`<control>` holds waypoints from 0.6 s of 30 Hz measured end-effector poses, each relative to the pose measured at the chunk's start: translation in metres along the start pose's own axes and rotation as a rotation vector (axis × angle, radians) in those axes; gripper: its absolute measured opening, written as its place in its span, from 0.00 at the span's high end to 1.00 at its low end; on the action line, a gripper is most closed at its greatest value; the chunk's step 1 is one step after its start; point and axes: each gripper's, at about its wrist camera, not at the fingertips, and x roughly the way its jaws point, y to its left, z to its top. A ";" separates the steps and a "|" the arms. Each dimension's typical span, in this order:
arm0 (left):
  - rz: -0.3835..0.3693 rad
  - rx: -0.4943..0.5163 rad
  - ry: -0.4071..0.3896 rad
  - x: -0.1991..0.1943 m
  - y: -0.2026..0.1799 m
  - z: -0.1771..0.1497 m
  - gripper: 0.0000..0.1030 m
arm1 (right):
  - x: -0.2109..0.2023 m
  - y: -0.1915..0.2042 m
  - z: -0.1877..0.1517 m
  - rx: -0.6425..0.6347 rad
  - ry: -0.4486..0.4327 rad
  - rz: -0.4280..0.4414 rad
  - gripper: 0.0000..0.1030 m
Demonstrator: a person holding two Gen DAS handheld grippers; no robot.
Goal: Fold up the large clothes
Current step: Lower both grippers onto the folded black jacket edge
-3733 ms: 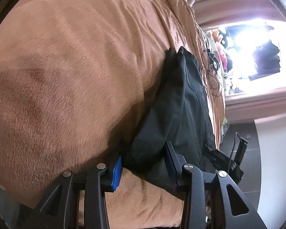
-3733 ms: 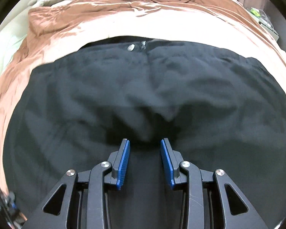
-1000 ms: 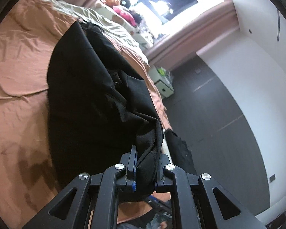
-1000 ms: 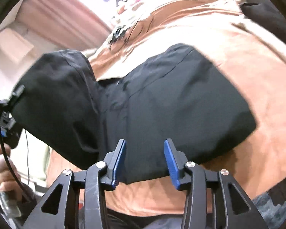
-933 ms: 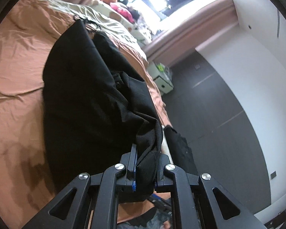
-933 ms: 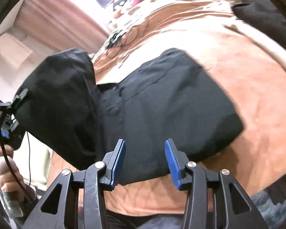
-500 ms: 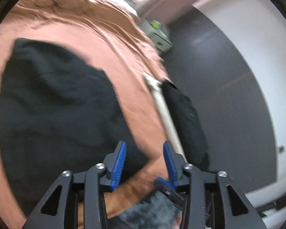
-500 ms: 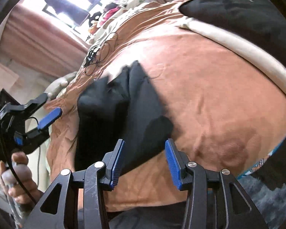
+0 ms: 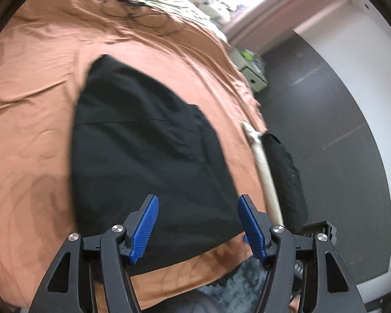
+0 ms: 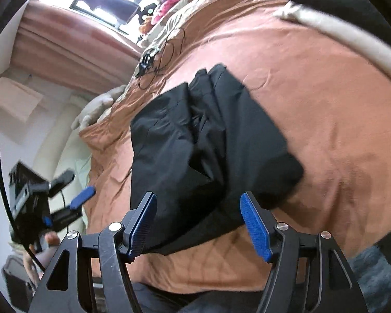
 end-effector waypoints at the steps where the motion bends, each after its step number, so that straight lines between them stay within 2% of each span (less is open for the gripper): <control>1: 0.014 -0.008 -0.008 -0.005 0.007 -0.003 0.37 | 0.005 0.000 0.000 0.005 0.005 0.001 0.35; 4: 0.056 -0.033 -0.030 -0.015 0.028 -0.009 0.37 | 0.020 0.002 0.001 0.017 0.006 -0.017 0.36; 5: 0.066 -0.043 -0.034 -0.018 0.033 -0.011 0.37 | 0.025 0.002 0.001 0.024 0.000 -0.022 0.56; 6: 0.078 -0.059 -0.039 -0.021 0.041 -0.013 0.37 | 0.029 0.001 0.001 0.032 -0.004 -0.017 0.82; 8: 0.095 -0.082 -0.040 -0.022 0.051 -0.015 0.37 | 0.031 -0.001 0.002 0.039 -0.004 0.013 0.86; 9: 0.104 -0.087 -0.039 -0.022 0.054 -0.017 0.37 | 0.026 0.001 0.003 0.027 -0.032 0.030 0.87; 13: 0.141 -0.095 -0.029 -0.016 0.062 -0.022 0.37 | 0.005 -0.001 0.007 0.009 -0.096 0.009 0.88; 18: 0.149 -0.102 -0.001 0.001 0.066 -0.030 0.37 | -0.006 -0.031 0.013 0.074 -0.097 0.002 0.88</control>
